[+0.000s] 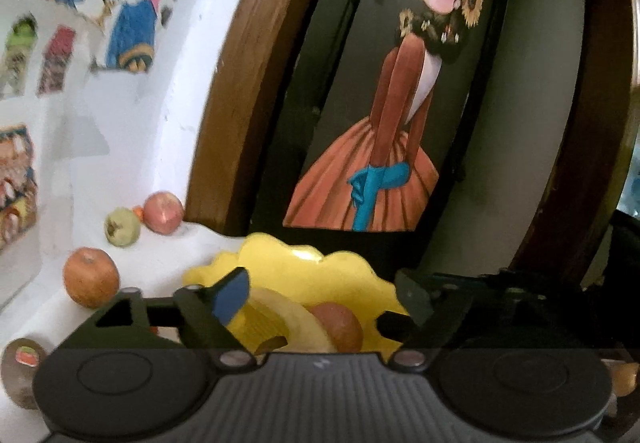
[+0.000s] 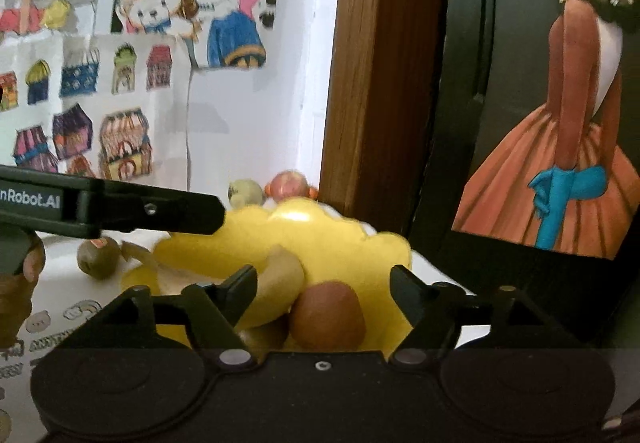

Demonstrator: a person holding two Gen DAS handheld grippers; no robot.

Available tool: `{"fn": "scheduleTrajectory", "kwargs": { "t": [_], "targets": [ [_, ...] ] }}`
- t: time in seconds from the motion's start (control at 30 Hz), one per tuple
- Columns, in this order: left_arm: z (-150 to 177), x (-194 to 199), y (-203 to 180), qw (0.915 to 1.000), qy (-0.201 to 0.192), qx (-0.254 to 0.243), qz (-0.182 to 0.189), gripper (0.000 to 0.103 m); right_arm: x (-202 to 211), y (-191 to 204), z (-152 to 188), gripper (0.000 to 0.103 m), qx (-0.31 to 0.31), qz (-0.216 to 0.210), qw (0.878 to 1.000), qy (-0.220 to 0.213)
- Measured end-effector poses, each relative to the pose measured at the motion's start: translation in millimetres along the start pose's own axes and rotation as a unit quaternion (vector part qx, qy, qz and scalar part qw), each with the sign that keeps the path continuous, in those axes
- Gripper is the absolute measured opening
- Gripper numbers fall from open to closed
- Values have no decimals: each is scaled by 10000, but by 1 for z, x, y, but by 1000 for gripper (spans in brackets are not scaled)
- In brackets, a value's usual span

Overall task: Organize fruits
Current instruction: 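Lift both open tools up and back from the yellow bowl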

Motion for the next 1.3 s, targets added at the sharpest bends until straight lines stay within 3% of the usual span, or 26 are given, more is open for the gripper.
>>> {"fn": "scheduleTrajectory", "kwargs": {
  "t": [0.2, 0.53, 0.9, 1.3],
  "targets": [
    [-1, 45, -10, 9990, -378, -204, -102, 102, 46, 16, -3, 93, 59, 144, 9993, -339],
    [16, 122, -18, 9973, -587, -339, -284, 103, 125, 54, 6, 102, -123, 158, 9969, -761],
    [53, 191, -20, 9957, -372, -623, -576, 103, 185, 90, 34, 102, -244, 105, 9972, -694],
    [101, 233, -11, 9921, 17, -813, -956, 103, 218, 144, 59, 102, 64, 11, 9990, -443]
  ]
}}
Point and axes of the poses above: each gripper's, at about its wrist camera, not at the fingertips, and x roughly against the way its jaws point, y to its left, z to its underside, the point moved 3 cm from there along -x, roughly the way its jaws point, and after that the axes turned 7 degrees about x, right-handed, at the moved point
